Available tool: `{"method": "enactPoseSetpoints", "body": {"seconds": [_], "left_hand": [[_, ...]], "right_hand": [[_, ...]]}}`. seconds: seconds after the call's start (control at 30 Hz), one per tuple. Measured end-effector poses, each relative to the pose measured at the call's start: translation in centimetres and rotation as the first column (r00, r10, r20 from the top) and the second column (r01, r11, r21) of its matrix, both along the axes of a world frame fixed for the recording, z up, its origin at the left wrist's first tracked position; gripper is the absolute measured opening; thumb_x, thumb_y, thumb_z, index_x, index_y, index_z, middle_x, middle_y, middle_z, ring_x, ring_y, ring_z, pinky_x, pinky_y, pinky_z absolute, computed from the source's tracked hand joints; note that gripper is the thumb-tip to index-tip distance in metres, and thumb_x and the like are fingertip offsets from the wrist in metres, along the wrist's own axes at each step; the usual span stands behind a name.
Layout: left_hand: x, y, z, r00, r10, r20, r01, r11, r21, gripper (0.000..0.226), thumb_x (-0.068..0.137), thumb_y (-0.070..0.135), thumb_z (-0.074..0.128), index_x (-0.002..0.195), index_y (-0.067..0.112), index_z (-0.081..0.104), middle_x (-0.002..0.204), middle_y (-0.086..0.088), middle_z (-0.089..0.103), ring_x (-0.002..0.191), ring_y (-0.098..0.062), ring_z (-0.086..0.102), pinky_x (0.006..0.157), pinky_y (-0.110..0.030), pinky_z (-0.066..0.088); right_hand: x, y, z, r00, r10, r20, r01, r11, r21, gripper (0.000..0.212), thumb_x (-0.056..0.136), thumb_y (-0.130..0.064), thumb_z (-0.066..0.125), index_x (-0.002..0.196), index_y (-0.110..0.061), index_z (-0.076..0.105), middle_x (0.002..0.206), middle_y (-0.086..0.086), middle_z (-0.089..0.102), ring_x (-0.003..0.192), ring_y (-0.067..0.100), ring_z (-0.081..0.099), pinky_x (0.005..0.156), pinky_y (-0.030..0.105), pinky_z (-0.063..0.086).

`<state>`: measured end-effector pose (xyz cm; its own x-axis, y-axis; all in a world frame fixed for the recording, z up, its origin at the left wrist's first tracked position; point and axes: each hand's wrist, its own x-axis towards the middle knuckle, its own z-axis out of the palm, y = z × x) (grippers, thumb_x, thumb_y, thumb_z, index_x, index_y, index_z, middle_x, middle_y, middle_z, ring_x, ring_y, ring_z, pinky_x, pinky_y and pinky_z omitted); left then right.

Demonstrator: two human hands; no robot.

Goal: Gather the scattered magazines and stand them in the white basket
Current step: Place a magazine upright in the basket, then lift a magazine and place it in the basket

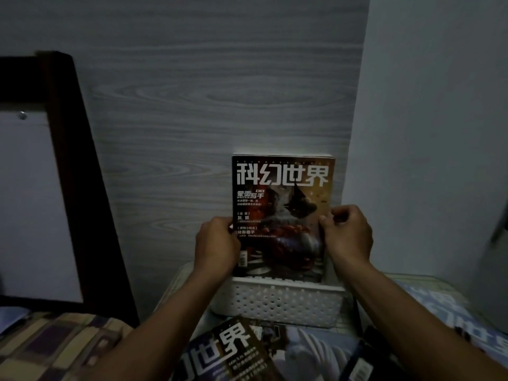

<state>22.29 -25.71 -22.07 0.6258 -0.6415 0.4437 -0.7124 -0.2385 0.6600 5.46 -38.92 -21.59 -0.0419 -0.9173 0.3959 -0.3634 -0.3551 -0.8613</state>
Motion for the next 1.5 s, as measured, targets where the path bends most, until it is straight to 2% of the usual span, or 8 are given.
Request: {"method": "enactPoseSetpoints", "body": {"seconds": [0.2, 0.37, 0.57, 0.87, 1.03, 1.17, 1.33, 1.5], "left_hand": [[-0.5, -0.3, -0.2, 0.995, -0.075, 0.059, 0.062, 0.977, 0.206, 0.029, 0.083, 0.017, 0.066, 0.11, 0.014, 0.056, 0.105, -0.008, 0.067, 0.098, -0.027, 0.064, 0.084, -0.042, 0.055], [-1.1, 1.3, 0.4, 0.998, -0.015, -0.053, 0.01, 0.996, -0.089, 0.047, 0.088, 0.013, 0.059, 0.133, 0.018, 0.046, 0.13, -0.005, 0.054, 0.119, -0.024, 0.051, 0.098, -0.042, 0.048], [-4.8, 9.2, -0.3, 0.984, 0.01, 0.176, -0.006, 1.0, -0.022, 0.044, 0.081, 0.023, 0.06, 0.124, 0.022, 0.05, 0.121, -0.005, 0.055, 0.111, -0.025, 0.049, 0.09, -0.041, 0.046], [-9.1, 22.8, -3.1, 0.948, -0.052, 0.313, -0.152, 0.792, 0.591, 0.042, 0.079, 0.045, 0.054, 0.108, 0.017, 0.066, 0.113, -0.008, 0.069, 0.1, -0.027, 0.066, 0.081, -0.032, 0.052], [-10.8, 24.4, -2.1, 0.985, 0.083, -0.15, -0.009, 0.9, 0.436, 0.074, 0.066, 0.035, 0.074, 0.133, 0.021, 0.046, 0.127, -0.006, 0.056, 0.112, -0.027, 0.057, 0.092, -0.033, 0.049], [-10.6, 25.1, -1.6, 0.395, -0.013, -0.918, -0.152, 0.985, -0.079, 0.041, 0.079, -0.001, 0.068, 0.119, -0.002, 0.057, 0.106, -0.02, 0.07, 0.085, -0.034, 0.069, 0.064, -0.033, 0.057], [-14.0, 24.9, -2.1, 0.558, -0.139, -0.818, 0.027, 0.988, -0.149, 0.038, 0.089, -0.004, 0.055, 0.115, 0.021, 0.064, 0.098, -0.008, 0.076, 0.089, -0.029, 0.072, 0.082, -0.045, 0.059], [-13.1, 26.6, 1.7, 0.638, -0.466, -0.613, 0.173, 0.862, -0.475, 0.034, 0.093, 0.014, 0.061, 0.112, 0.042, 0.064, 0.106, 0.003, 0.075, 0.094, -0.017, 0.073, 0.068, -0.028, 0.059]], "right_hand": [[-0.2, 0.0, -0.2, 0.995, 0.063, -0.076, -0.061, 0.998, 0.022, 0.01, 0.088, -0.023, 0.068, 0.092, -0.026, 0.059, 0.088, -0.006, 0.062, 0.078, 0.015, 0.054, 0.065, 0.026, 0.036], [-2.4, 1.6, 0.9, 0.986, 0.164, 0.041, -0.168, 0.978, 0.124, 0.033, 0.087, -0.023, 0.068, 0.118, -0.018, 0.058, 0.11, 0.003, 0.067, 0.093, 0.019, 0.061, 0.082, 0.031, 0.048], [-8.7, 8.8, 0.5, 0.939, 0.339, -0.053, -0.342, 0.936, -0.082, 0.016, 0.087, -0.015, 0.064, 0.084, -0.03, 0.066, 0.078, -0.004, 0.069, 0.069, 0.018, 0.068, 0.065, 0.042, 0.059], [-10.5, 18.5, -1.0, 0.262, 0.622, -0.737, -0.488, 0.745, 0.455, 0.04, 0.08, -0.042, 0.067, 0.056, -0.011, 0.06, 0.054, 0.005, 0.056, 0.05, 0.017, 0.051, 0.051, 0.029, 0.035], [-11.5, 21.1, -1.6, 0.446, 0.651, -0.614, -0.465, 0.755, 0.462, 0.043, 0.077, -0.043, 0.074, 0.056, -0.008, 0.06, 0.053, 0.007, 0.049, 0.05, 0.019, 0.047, 0.054, 0.03, 0.03], [-12.2, 22.1, -2.0, 0.528, 0.686, -0.5, -0.471, 0.727, 0.5, 0.029, 0.075, -0.033, 0.078, 0.081, -0.005, 0.075, 0.08, 0.014, 0.074, 0.075, 0.026, 0.07, 0.067, 0.035, 0.052], [-12.7, 22.5, -2.7, 0.624, 0.665, -0.41, -0.486, 0.741, 0.463, 0.022, 0.074, -0.02, 0.078, 0.091, -0.007, 0.07, 0.092, 0.012, 0.073, 0.083, 0.024, 0.069, 0.078, 0.041, 0.054], [-11.9, 23.1, 0.4, 0.716, 0.673, 0.187, -0.696, 0.667, 0.266, 0.049, 0.079, -0.006, 0.076, 0.124, -0.018, 0.058, 0.114, -0.003, 0.068, 0.098, 0.011, 0.068, 0.076, 0.025, 0.058]]}}
